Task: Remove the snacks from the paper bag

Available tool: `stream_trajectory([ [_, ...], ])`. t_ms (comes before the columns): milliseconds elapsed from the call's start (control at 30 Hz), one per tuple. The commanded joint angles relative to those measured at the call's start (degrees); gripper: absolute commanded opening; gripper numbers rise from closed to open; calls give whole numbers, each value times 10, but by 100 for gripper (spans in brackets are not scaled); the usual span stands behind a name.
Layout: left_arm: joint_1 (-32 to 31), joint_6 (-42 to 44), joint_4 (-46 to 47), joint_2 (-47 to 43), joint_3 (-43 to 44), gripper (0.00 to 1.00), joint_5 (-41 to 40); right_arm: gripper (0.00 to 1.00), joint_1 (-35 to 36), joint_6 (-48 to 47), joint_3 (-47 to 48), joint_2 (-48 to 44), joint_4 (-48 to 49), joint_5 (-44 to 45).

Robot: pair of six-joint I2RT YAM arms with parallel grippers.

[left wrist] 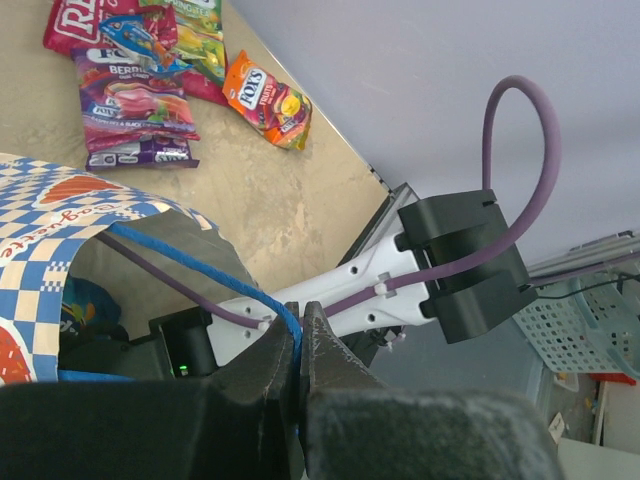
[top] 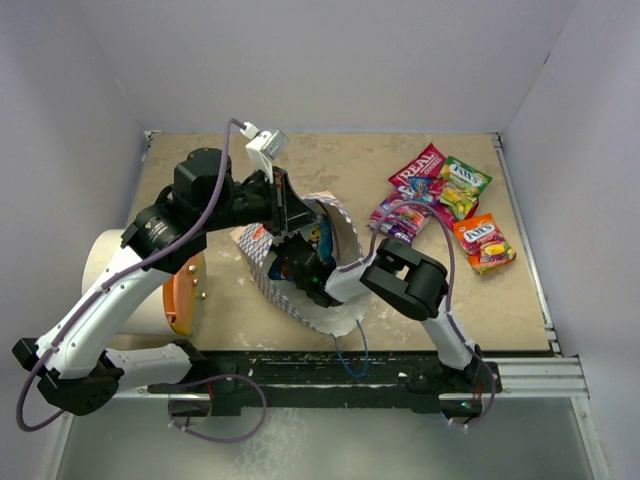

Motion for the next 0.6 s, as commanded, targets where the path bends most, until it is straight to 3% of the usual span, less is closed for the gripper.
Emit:
stream_trajectory([
  [0, -2, 15, 26, -38, 26, 0, -2, 0, -8, 41, 15, -48, -42, -52],
  [233, -3, 17, -6, -42, 37, 0, -60, 0, -7, 36, -35, -120, -59, -127],
  [567, -3, 9, -20, -39, 35, 0, -122, 0, 21, 48, -121, -208, -119, -157],
])
